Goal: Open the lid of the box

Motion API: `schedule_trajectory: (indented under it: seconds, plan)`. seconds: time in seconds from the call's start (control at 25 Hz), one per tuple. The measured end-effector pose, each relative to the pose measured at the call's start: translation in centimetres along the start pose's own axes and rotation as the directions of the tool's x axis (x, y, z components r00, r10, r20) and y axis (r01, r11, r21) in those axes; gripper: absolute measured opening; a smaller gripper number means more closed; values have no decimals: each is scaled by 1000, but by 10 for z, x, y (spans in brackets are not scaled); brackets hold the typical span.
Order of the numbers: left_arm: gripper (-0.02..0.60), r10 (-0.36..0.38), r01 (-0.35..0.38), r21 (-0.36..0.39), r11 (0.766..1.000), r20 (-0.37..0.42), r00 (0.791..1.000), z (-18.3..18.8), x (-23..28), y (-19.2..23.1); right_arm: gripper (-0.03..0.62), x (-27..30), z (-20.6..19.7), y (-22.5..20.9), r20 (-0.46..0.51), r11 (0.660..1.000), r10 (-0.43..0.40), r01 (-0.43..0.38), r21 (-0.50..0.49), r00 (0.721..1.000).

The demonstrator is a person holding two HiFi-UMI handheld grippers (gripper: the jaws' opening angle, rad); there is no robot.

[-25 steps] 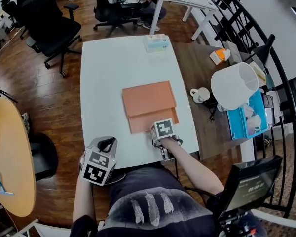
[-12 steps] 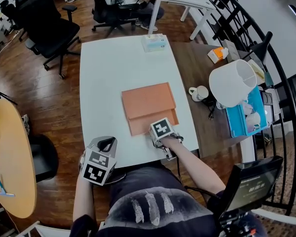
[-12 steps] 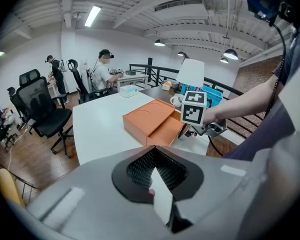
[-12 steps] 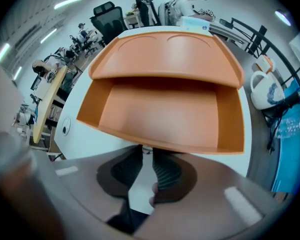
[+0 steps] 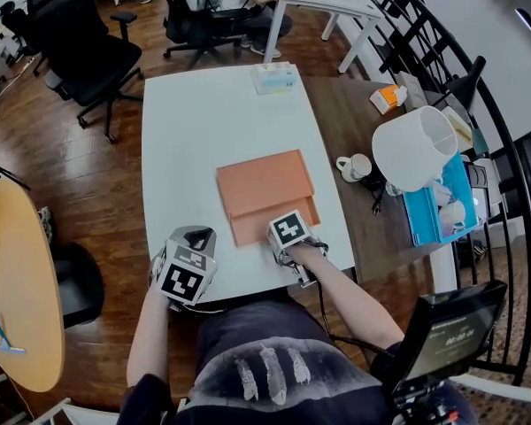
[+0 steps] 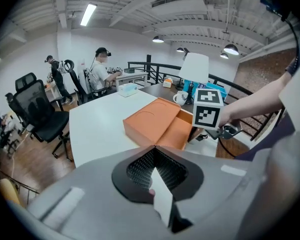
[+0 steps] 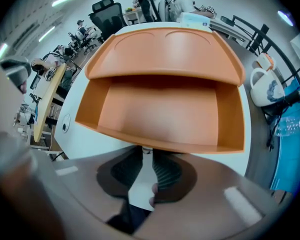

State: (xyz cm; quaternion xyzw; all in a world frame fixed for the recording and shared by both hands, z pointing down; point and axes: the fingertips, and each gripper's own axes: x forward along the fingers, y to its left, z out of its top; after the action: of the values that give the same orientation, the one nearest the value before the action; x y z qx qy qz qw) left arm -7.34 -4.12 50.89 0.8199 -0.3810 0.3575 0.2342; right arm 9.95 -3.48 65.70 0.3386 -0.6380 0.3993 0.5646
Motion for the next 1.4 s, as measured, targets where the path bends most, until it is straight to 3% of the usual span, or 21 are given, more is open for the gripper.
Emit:
schedule_trajectory:
  seconds: [0.08,0.28,0.48,0.6,0.72,0.84,1.0,1.16,1.2,1.24,1.32,1.4]
  plan:
    - [14,5,-5,12,1000,-1,1000,6,5,2,66,0,-1,1,-11,1000,10,-10,9,1000]
    - [14,-69,68,-57,996,-21,997,16,42,0,66,1,-3,3,-9,999,47,-47,22,999]
    - [14,8,-12,-45,999,-97,995,30,89,25,66,0,-5,1,8,1000,23,-23,3,1000]
    - [15,-26,9,-113,994,-146,989,24,107,25,66,0,-6,3,38,999,30,-31,15,999]
    - [14,-7,-14,-127,992,-170,985,22,108,31,66,0,-5,3,43,1000,19,-19,0,999]
    - [14,-57,19,-202,979,-180,982,21,111,21,66,0,-3,-2,63,998,-33,36,-58,997]
    - [14,-65,20,-258,966,-166,984,21,111,22,66,-3,-2,-2,135,999,-48,49,-6,990]
    - [15,-61,16,-279,960,-154,986,22,110,24,64,0,-17,6,98,1000,-11,10,9,995]
    - [15,-55,11,-274,962,-154,987,22,110,25,3,5,-29,10,56,1000,1,-1,0,998]
    - [15,-46,4,-266,964,-152,987,22,111,26,3,11,-41,13,35,1000,4,-4,-11,999]
    - [15,-37,0,-253,967,-141,989,22,111,27,3,18,-52,15,71,1000,6,-5,-7,997]
    - [15,-49,13,-271,963,-128,991,24,112,27,3,14,-54,19,126,997,58,-65,52,990]
